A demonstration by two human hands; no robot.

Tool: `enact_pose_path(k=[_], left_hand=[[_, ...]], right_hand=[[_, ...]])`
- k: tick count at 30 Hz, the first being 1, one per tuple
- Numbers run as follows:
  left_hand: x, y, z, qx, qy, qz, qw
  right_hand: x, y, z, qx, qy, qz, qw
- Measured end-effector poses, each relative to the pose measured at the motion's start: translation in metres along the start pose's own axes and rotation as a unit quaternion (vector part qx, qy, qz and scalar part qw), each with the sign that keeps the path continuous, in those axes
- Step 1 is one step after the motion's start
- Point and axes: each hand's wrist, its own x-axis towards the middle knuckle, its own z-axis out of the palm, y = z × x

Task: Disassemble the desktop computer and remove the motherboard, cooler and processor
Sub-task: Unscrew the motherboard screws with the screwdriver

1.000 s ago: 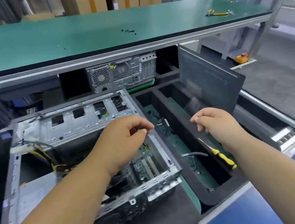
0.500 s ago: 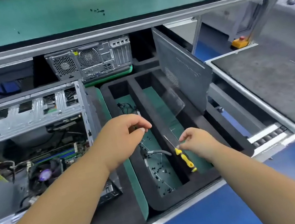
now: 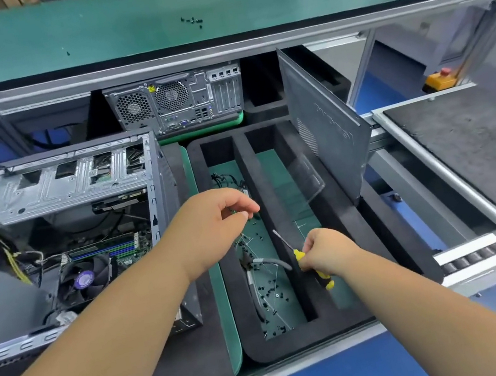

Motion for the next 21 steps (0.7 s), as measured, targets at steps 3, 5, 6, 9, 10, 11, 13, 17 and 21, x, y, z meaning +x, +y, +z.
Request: enact_pose_path(k=[3, 5, 6, 9, 10, 11, 13, 17, 21], left_hand=[[0.0, -0.005, -0.006, -0.008, 0.006, -0.001, 1.0], [0.0, -0.009, -0.013, -0.017, 0.014, 0.005, 1.0], [0.0, -0.01, -0.017, -0.019, 0.015, 0.007, 1.0], [0.0, -0.017, -0.035, -0.024, 0.021, 0.012, 0.999], [-0.001, -0.021, -0.042, -0.027, 0.026, 0.013, 0.999], [-0.002, -0.025, -0.05, -0.032, 0.035, 0.013, 0.999], [-0.004, -0.036, -0.069, -0.039, 0.056, 0.013, 0.998], [-0.013, -0.067, -0.108, -0.058, 0.094, -0.007, 0.994], [-0.021, -0.101, -0.145, -0.05, 0.117, -0.026, 0.992]], right_hand=[[-0.002, -0.017, -0.015, 0.094, 0.052, -0.031, 0.994], [-0.004, -0.035, -0.025, 0.144, 0.081, -0.062, 0.984], [-0.006, -0.045, -0.03, 0.169, 0.096, -0.074, 0.978], [-0.014, -0.079, -0.04, 0.246, 0.147, -0.112, 0.951], [-0.016, -0.091, -0.042, 0.271, 0.161, -0.126, 0.941], [-0.019, -0.104, -0.043, 0.291, 0.174, -0.142, 0.93], [-0.026, -0.129, -0.043, 0.314, 0.187, -0.174, 0.914], [-0.038, -0.174, -0.037, 0.346, 0.174, -0.22, 0.895], [-0.044, -0.212, -0.024, 0.333, 0.162, -0.232, 0.9]])
